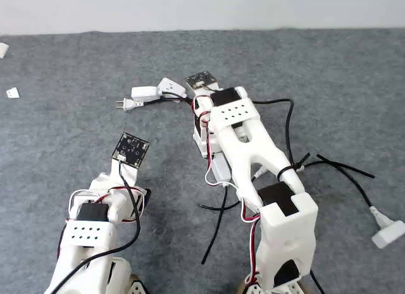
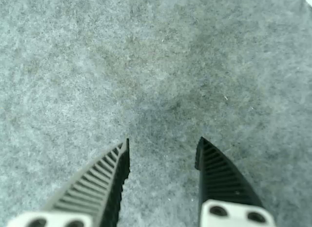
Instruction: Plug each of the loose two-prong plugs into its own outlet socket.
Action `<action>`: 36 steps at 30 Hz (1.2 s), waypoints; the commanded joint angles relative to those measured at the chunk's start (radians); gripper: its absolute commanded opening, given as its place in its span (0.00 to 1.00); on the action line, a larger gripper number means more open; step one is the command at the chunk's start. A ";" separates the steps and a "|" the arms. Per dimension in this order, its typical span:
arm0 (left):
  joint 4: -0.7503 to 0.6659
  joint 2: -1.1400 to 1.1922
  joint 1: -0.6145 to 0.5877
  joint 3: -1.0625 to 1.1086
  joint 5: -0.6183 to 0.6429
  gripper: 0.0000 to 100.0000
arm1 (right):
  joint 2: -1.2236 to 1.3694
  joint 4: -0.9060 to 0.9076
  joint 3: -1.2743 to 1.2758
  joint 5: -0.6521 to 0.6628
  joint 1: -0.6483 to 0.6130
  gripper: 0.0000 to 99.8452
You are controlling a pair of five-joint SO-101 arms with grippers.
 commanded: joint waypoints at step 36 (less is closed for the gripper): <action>-0.034 0.865 0.753 -0.911 0.733 0.01 | -0.572 -0.506 0.827 -0.210 0.572 0.01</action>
